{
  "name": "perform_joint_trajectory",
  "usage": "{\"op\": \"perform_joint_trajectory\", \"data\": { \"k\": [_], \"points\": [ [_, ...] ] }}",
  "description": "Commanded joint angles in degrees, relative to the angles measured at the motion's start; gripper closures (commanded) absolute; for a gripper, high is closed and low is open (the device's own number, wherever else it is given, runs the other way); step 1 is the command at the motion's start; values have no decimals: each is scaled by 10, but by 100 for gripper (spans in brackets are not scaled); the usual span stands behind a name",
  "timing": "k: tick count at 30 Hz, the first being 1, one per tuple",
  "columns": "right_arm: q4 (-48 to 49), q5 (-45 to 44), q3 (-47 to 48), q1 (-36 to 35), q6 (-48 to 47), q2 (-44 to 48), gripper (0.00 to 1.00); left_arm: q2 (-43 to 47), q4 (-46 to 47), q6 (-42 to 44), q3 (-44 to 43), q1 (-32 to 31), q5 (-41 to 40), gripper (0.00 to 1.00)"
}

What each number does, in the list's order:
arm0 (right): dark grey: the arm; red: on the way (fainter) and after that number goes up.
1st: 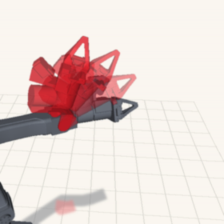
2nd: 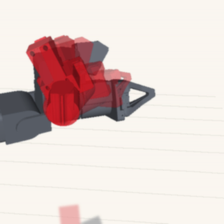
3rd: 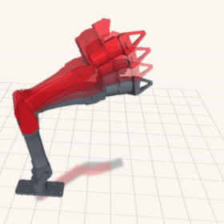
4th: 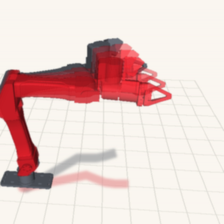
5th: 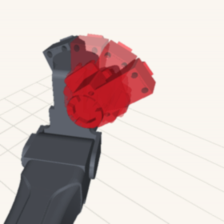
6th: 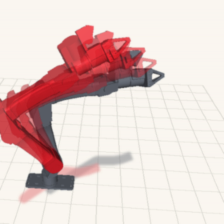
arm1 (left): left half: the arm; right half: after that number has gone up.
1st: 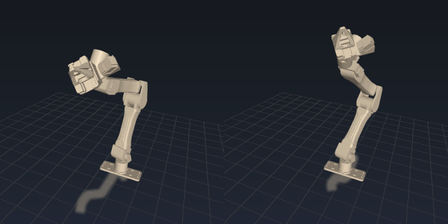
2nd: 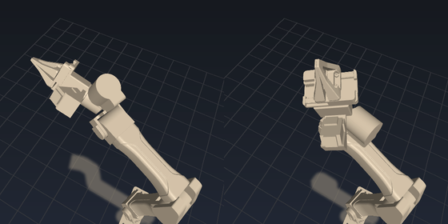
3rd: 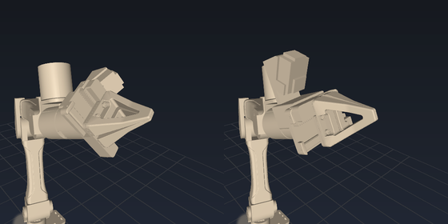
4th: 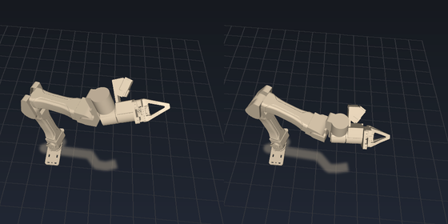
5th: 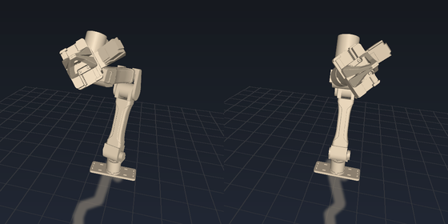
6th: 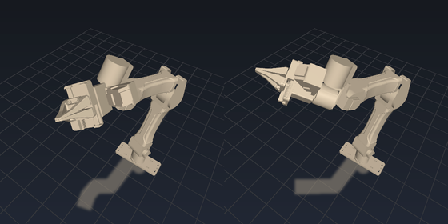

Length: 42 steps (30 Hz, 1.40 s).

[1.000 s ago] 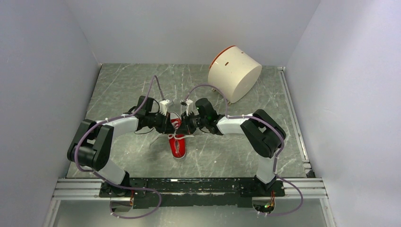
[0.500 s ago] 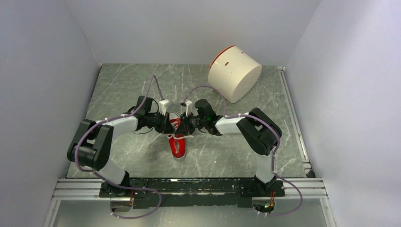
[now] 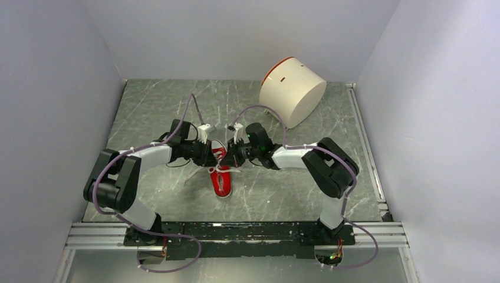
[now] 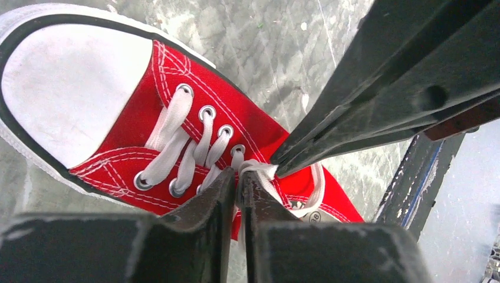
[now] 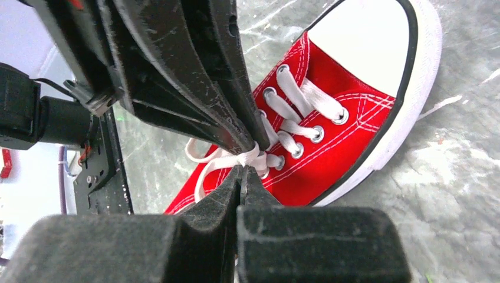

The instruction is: Tie the shoes

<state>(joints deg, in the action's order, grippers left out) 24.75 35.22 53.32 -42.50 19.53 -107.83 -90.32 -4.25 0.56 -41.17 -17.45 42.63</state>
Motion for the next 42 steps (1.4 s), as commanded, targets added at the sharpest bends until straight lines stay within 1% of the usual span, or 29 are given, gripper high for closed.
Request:
{"op": "perform_joint_trajectory", "data": {
  "k": [1, 3, 4, 5, 9, 13, 15, 17, 18, 22, 24, 26, 28, 32, 36, 37, 38, 39, 42],
  "points": [
    [-1, -40, -23, -2, 5, 48, 100, 23, -40, -1, -14, -2, -40, 79],
    [-10, -47, -20, -1, 0, 51, 100, 44, -45, -2, -15, -2, -53, 74],
    [-13, -49, -19, -1, -1, 52, 100, 52, -48, -21, -15, -2, -60, 72],
    [-13, -49, -17, -2, -2, 52, 100, 60, -51, -27, -15, -2, -66, 65],
    [-24, -57, -10, -2, -9, 55, 100, 89, -68, -40, -13, -1, -99, 58],
    [-61, -64, 3, -1, -23, 66, 100, 96, -119, -62, -28, -1, -155, 48],
    [-71, -64, 5, -1, -25, 73, 100, 97, -136, -82, -34, -1, -163, 44],
    [-83, -65, 8, -2, -27, 77, 100, 98, -146, -103, -37, -1, -165, 33],
    [-87, -66, 8, -2, -26, 82, 100, 101, -149, -115, -34, -1, -167, 31],
    [-120, -87, 16, -3, -26, 97, 100, 121, -146, -142, -19, -1, -180, 32],
    [-142, -91, 21, -4, -30, 100, 100, 117, -157, -142, -24, -1, -190, 35],
    [-143, -86, 19, -3, -35, 100, 100, 115, -152, -141, -27, -1, -185, 38],
    [-133, -68, 17, -4, -45, 93, 100, 114, -139, -138, -29, -1, -166, 38],
    [-131, -49, 35, -3, -46, 69, 100, 118, -125, -115, -37, -2, -130, 32],
    [-130, -54, 46, 2, -29, 52, 100, 139, -147, -74, -50, -2, -165, 28],
    [-137, -55, 51, 4, -24, 47, 93, 139, -150, -70, -53, -2, -172, 28],
    [-152, -64, 58, 5, -21, 46, 83, 134, -154, -68, -59, -2, -175, 28],
    [-172, -81, 65, 5, -23, 49, 76, 127, -155, -68, -65, -2, -172, 28],
    [-195, -92, 57, 4, -37, 75, 63, 111, -143, -68, -75, -3, -144, 23]
  ]
}}
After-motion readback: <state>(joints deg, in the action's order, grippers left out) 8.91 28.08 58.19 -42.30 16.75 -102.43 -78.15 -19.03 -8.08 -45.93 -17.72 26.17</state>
